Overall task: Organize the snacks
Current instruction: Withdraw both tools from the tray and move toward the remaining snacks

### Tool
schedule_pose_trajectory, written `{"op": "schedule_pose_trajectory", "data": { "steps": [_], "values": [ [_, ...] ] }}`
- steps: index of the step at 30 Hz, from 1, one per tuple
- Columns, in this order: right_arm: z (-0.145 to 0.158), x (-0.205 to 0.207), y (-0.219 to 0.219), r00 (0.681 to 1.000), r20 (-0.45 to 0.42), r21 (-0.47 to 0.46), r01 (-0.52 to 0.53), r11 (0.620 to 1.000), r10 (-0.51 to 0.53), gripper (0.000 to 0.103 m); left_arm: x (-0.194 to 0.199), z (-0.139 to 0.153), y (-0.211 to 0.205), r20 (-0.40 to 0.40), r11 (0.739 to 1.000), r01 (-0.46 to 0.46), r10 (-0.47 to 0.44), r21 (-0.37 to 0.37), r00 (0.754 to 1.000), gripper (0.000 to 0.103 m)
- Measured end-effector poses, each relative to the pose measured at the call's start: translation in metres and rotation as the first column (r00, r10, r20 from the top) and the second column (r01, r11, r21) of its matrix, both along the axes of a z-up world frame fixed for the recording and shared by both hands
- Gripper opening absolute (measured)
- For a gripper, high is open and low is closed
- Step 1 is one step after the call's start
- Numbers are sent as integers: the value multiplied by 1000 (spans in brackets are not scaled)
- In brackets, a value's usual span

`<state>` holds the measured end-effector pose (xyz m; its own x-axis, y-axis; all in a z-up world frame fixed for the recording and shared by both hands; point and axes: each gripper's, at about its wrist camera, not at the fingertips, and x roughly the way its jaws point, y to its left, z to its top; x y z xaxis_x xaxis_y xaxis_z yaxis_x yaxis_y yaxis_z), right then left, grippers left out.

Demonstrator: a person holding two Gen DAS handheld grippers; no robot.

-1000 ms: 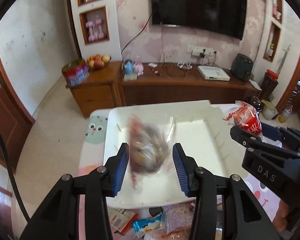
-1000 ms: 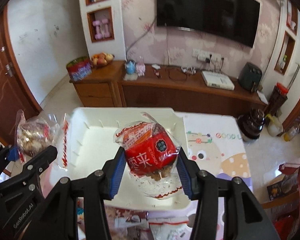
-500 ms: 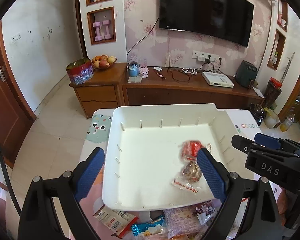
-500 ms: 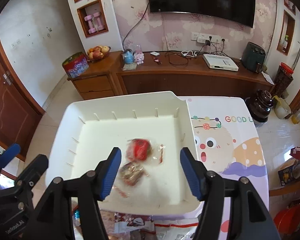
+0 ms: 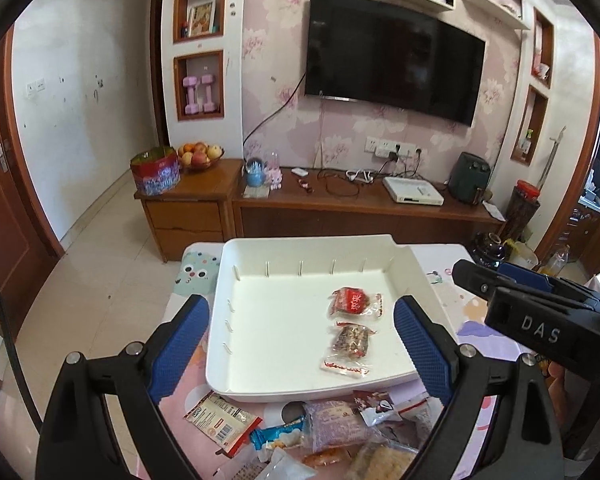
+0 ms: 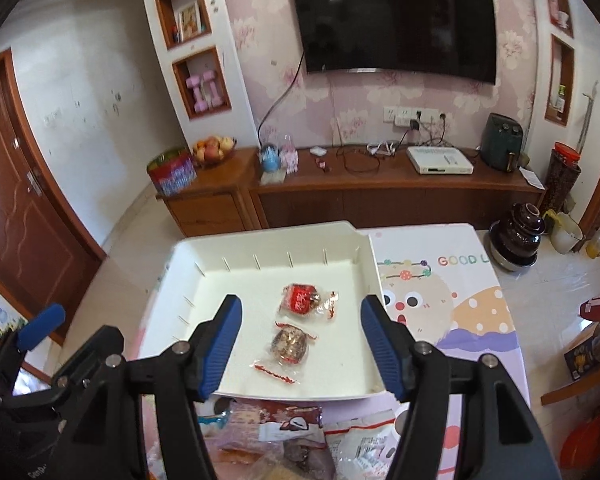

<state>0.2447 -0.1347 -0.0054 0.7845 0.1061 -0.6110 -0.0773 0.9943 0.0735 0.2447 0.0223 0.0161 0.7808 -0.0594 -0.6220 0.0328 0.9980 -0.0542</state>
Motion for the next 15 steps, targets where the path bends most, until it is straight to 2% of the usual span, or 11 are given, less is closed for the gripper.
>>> {"op": "schedule_pose_trajectory", "data": {
  "steps": [3,7,11,15],
  "values": [
    [11,-14,0,1000,-6,-10,-9,1000,9,62,-16,12,-1,17,1000,-3,2,2,1000,93],
    [23,-36,2,1000,-6,-105,2,994,-3,62,-35,27,2,12,1000,1,-2,7,1000,93],
    [34,-59,2,1000,22,-152,-4,988,7,62,-56,41,5,21,1000,1,-1,3,1000,93],
    [45,-87,-1,999,43,-171,-16,985,24,65,-79,53,8,38,1000,5,-6,26,999,100]
  ]
}}
